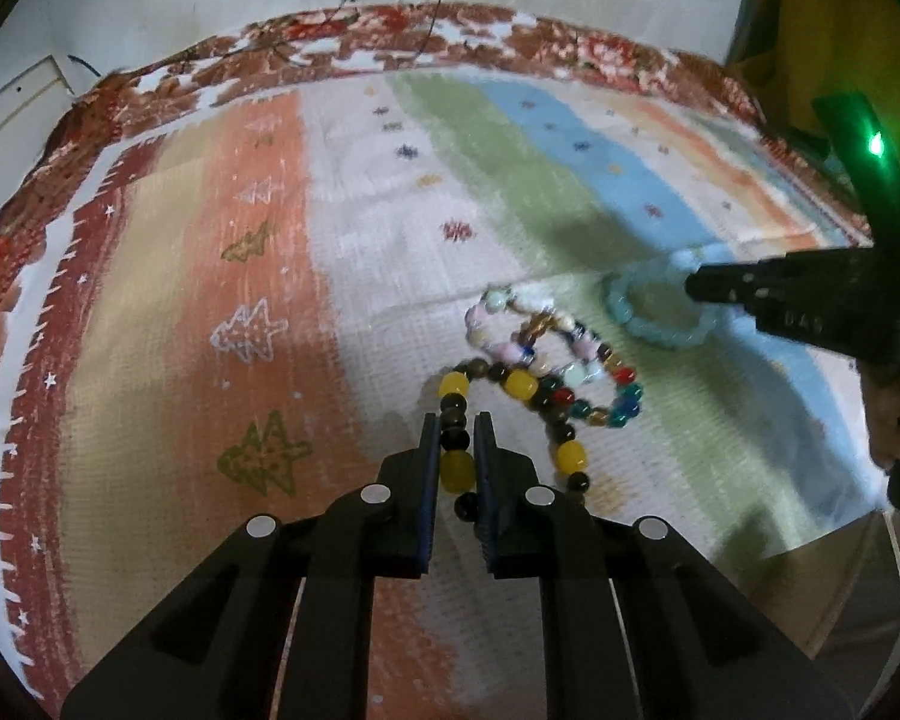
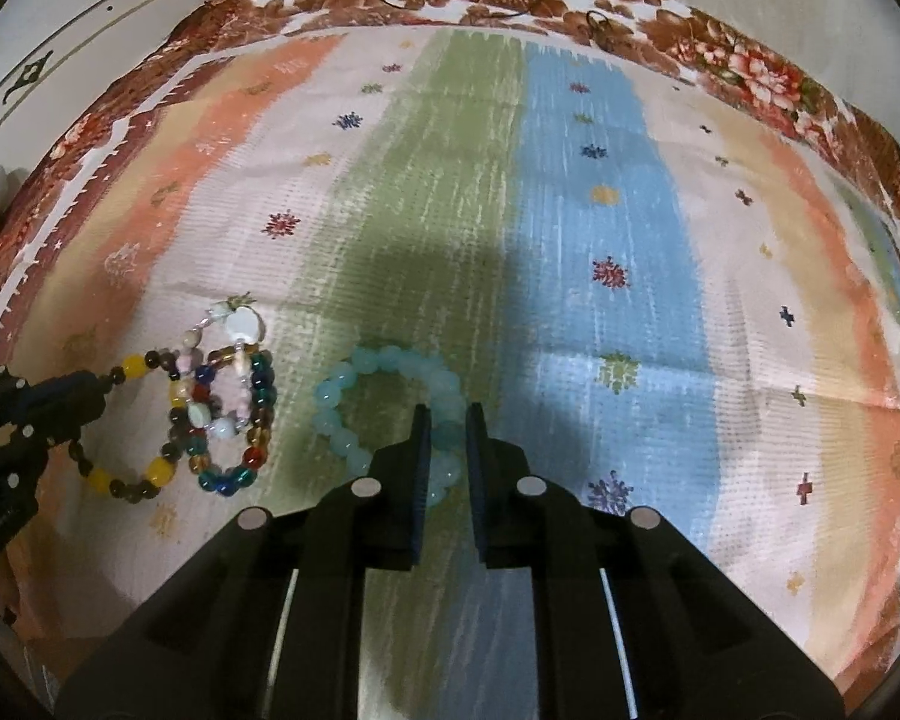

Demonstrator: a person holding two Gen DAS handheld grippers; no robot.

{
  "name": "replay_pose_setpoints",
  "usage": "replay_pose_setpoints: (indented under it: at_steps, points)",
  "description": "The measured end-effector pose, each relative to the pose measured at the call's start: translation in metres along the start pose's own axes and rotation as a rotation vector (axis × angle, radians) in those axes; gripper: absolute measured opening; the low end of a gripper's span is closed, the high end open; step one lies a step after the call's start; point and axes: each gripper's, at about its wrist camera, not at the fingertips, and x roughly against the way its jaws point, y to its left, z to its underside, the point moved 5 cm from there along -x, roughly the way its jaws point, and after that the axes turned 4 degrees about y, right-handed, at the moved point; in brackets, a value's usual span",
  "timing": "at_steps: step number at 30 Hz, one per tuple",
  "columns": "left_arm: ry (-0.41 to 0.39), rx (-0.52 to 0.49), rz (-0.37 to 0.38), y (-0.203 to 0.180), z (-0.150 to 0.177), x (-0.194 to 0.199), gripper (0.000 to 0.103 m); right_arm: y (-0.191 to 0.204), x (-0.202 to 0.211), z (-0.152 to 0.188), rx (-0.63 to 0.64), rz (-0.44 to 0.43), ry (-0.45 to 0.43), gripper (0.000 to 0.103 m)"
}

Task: Organize jewelry
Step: 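Grasp the yellow-black bead bracelet with the left tool while the right tool grasps the pale blue bracelet, then carry both bracelets over the silver tin and open both tools to drop them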

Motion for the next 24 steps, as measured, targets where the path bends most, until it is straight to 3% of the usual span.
replay_pose_setpoints:
  at_steps: [15,24]
  points:
    - [-0.074,0.045,-0.011,-0.008,0.001,0.038,0.011,0.014,0.049,0.011,0.031,-0.018,-0.056,0.013]
    - [-0.130,0.057,-0.006,-0.017,0.001,0.067,0.011,0.016,0.083,0.015,0.029,-0.027,-0.134,0.013]
